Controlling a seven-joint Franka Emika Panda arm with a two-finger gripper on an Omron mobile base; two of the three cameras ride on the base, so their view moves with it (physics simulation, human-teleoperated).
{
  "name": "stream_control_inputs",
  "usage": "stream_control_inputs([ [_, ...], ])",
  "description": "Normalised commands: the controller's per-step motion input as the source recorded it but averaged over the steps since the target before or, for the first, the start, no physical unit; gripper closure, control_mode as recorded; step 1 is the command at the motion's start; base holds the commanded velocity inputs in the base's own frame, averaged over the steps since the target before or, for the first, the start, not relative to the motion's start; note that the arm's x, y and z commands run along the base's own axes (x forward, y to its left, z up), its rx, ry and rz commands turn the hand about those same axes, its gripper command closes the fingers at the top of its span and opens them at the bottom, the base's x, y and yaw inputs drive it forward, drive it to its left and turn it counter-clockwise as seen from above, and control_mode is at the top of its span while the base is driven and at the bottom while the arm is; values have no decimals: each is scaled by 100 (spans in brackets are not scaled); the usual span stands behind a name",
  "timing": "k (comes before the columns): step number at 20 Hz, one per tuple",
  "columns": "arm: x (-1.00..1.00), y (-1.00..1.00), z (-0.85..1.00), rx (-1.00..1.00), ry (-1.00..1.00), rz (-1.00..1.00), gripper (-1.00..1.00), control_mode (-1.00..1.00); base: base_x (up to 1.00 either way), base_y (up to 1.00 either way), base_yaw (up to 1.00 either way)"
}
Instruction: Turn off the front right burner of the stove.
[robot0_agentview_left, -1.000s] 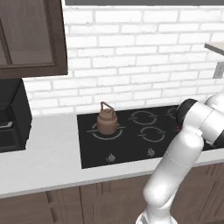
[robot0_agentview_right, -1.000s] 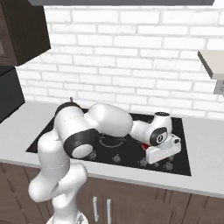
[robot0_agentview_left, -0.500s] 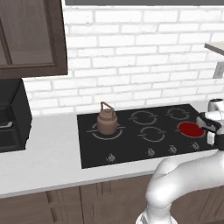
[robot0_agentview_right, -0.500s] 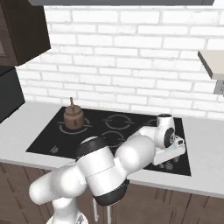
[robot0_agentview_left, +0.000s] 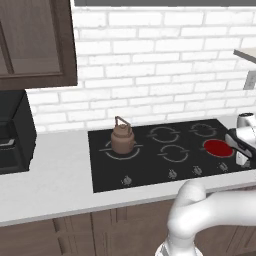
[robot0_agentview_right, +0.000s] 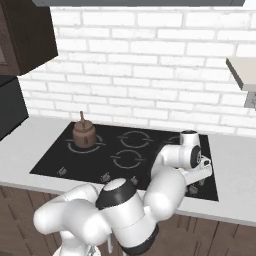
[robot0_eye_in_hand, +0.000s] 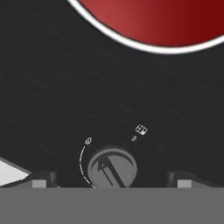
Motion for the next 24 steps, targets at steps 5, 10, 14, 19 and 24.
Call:
stream_control_inputs([
  [5, 0, 0, -19, -3, 0, 0, -100, -100, 0, 0, 0],
  [10, 0, 0, -16, -1, 0, 0, -100, -100, 0, 0, 0],
  [14, 0, -9, -1, 0, 0, 0, -100, -100, 0, 0, 0],
  [19, 0, -2, 0, 0, 0, 0, 100, -100, 0, 0, 0],
  [24, 0, 0, 0, 0, 0, 0, 100, -100, 0, 0, 0],
])
